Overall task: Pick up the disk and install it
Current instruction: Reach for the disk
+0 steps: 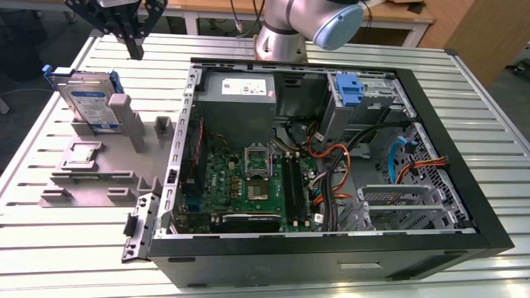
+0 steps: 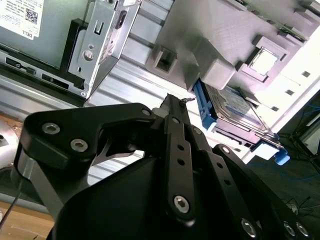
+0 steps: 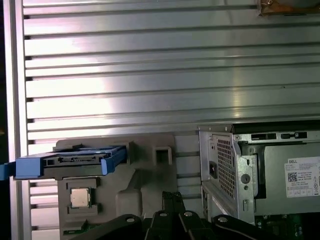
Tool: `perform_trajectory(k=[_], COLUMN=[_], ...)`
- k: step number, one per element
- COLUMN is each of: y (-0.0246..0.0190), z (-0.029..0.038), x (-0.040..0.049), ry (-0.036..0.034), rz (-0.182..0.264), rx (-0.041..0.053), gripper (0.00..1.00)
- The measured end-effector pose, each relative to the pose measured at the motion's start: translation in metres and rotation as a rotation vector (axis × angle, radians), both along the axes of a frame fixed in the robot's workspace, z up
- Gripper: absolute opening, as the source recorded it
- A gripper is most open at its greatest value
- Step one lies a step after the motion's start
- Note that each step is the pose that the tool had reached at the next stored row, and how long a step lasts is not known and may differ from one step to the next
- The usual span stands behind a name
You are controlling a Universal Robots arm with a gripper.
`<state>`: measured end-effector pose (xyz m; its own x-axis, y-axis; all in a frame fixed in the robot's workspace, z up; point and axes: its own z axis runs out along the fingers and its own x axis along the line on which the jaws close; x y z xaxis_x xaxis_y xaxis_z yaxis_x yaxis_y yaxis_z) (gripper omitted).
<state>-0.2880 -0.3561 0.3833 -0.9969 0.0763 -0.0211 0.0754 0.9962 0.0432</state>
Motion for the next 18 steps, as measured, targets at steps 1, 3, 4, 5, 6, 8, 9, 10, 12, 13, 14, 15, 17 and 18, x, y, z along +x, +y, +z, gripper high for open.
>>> perform_trajectory(k=[1, 3, 4, 5, 6, 8, 9, 10, 12, 13, 14, 15, 17, 18], y=[0.0004, 0.0012, 0.0015, 0.0018, 0.0020, 0.0023, 0.0024, 0.0025, 0.0026, 0.0027, 0.0026, 0.0027, 0.0026, 0.0026], z=[-0.0002, -0.0006, -0.0009, -0.0011, -0.0013, -0.0018, -0.0021, -0.0023, -0.0028, -0.0031, -0.0033, -0.0035, -0.0040, -0.0041], x=[-0.0013, -0.0041, -0.0056, -0.0071, -0.0085, -0.0113, -0.0128, -0.0143, -0.0176, -0.0192, -0.0207, -0.0224, -0.0251, -0.0256], ry=[0.0003, 0.0005, 0.0005, 0.0006, 0.0009, 0.0012, 0.0013, 0.0015, 0.0016, 0.0017, 0.0017, 0.0019, 0.0020, 0.0019], rz=[0.000, 0.000, 0.000, 0.000, 0.000, 0.000, 0.000, 0.000, 0.000, 0.000, 0.000, 0.000, 0.000, 0.000], rx=[0.0000, 0.0001, 0.0001, 0.0002, 0.0001, 0.0001, 0.0001, 0.0001, 0.0001, 0.0001, 0.0002, 0.0001, 0.0001, 0.0002], gripper=[0.10, 0.10, 0.10, 0.10, 0.10, 0.10, 0.10, 0.10, 0.10, 0.10, 0.10, 0.10, 0.10, 0.10])
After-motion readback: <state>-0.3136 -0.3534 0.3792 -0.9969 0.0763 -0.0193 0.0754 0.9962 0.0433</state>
